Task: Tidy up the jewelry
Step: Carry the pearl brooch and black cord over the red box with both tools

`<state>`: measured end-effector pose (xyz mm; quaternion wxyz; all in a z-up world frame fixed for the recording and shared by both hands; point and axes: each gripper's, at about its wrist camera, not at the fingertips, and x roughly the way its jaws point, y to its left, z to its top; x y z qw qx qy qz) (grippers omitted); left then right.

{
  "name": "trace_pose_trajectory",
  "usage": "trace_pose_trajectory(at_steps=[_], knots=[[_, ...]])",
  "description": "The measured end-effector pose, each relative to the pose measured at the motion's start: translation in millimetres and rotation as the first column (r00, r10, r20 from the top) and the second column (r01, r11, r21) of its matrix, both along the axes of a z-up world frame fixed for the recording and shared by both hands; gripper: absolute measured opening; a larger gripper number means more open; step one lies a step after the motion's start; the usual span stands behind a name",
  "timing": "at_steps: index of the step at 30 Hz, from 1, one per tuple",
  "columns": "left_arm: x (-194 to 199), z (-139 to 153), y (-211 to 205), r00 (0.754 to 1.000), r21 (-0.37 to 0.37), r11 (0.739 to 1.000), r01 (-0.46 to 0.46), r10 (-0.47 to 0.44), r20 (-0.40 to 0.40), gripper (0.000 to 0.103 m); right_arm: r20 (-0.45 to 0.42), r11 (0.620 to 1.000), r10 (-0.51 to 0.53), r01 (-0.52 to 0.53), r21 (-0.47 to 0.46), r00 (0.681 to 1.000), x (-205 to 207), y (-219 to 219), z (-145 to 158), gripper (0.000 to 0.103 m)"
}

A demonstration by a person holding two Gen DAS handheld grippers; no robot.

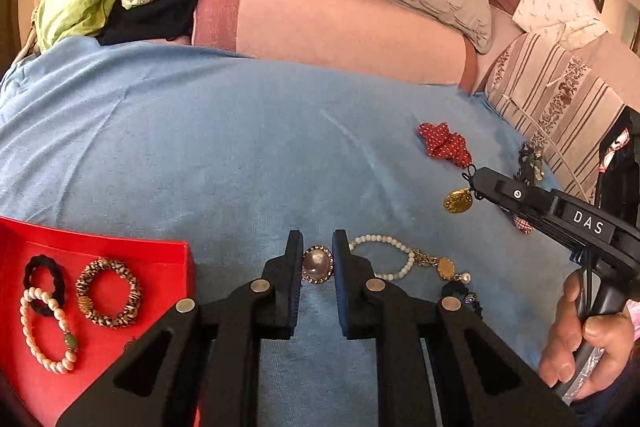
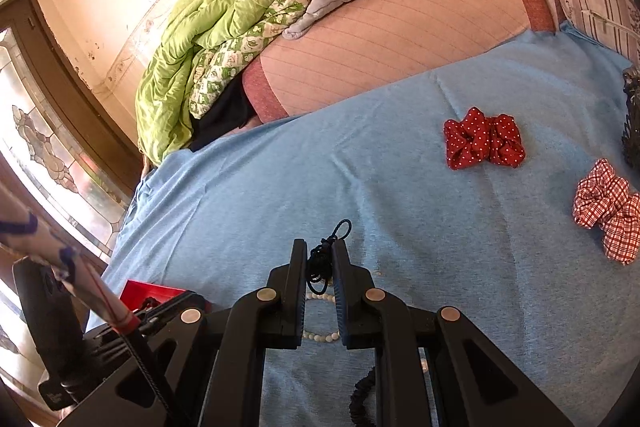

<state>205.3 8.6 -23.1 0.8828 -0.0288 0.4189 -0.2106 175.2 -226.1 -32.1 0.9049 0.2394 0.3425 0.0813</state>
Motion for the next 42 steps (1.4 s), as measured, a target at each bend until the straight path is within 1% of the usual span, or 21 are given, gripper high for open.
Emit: trace_pose_trajectory(at_steps=[5, 11, 18, 23, 28, 32, 37, 42], knots=[[-4, 9, 7, 1.0, -0.028, 1.0, -0.012, 0.013, 0.019, 0.014, 0.006, 1.0, 0.012, -0.012, 0.0, 1.0, -1, 4, 2, 0.013], [-13, 33, 23, 0.997, -0.085, 0.996, -0.024, 0.031, 0.074, 0.014, 0.033, 0.999, 0.05, -0.051, 0.017, 0.998, -3, 16, 8, 0.013], [-23, 48, 52, 0.991, -0.095, 0.993, -0.068, 0.078, 0.107, 0.014, 0.061, 0.989, 0.14, -0.142, 0.037, 0.988, -9, 49, 13, 0.013], [-32, 53, 84, 0.984, -0.088, 0.989, -0.12, 0.131, 0.124, 0.014, 0.072, 0.974, 0.213, -0.218, 0.066, 0.974, -16, 77, 16, 0.013], [-47, 56, 126, 0.97, -0.083, 0.977, -0.198, 0.207, 0.126, 0.014, 0.079, 0.95, 0.299, -0.304, 0.066, 0.951, -25, 115, 18, 0.013], [-56, 52, 160, 0.958, -0.079, 0.963, -0.257, 0.265, 0.106, 0.014, 0.079, 0.928, 0.365, -0.369, 0.05, 0.928, -33, 148, 18, 0.013], [-71, 41, 202, 0.94, -0.067, 0.943, -0.327, 0.332, 0.076, 0.014, 0.067, 0.897, 0.439, -0.441, 0.036, 0.896, -41, 186, 15, 0.013], [-71, 20, 222, 0.933, -0.03, 0.933, -0.358, 0.359, 0.026, 0.014, 0.035, 0.857, 0.513, -0.514, 0.038, 0.858, -48, 225, 4, 0.013]])
